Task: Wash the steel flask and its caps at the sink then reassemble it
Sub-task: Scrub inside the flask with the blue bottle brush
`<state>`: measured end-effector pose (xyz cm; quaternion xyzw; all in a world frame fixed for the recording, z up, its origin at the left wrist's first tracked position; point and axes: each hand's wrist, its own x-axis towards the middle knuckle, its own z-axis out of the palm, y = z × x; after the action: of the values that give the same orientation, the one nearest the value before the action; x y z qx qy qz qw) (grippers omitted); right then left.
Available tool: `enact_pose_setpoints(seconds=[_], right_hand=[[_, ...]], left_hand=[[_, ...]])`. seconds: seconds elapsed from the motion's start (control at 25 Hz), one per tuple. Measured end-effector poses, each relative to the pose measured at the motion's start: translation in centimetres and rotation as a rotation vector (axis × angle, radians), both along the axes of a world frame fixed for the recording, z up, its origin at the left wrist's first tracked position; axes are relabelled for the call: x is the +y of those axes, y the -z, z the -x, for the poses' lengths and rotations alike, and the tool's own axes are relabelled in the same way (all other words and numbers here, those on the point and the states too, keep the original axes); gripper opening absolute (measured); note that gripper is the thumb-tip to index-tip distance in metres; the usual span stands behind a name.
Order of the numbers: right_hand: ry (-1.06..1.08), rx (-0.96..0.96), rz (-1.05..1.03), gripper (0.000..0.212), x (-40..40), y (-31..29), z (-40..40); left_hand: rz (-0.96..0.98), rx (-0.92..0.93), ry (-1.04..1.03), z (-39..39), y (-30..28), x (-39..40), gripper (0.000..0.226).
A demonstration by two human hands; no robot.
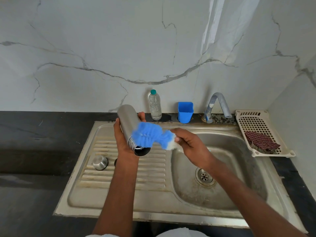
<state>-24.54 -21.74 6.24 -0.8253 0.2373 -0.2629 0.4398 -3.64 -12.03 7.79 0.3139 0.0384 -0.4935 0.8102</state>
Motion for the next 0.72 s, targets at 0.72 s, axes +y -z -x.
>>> enact_pose_setpoints(seconds=[0.72], right_hand=[[-0.018,-0.058,-0.180,0.028,2.3,2.1,1.6]], left_hand=[[0.227,0.079,0.042,1.9,1.1,1.1,0.069]])
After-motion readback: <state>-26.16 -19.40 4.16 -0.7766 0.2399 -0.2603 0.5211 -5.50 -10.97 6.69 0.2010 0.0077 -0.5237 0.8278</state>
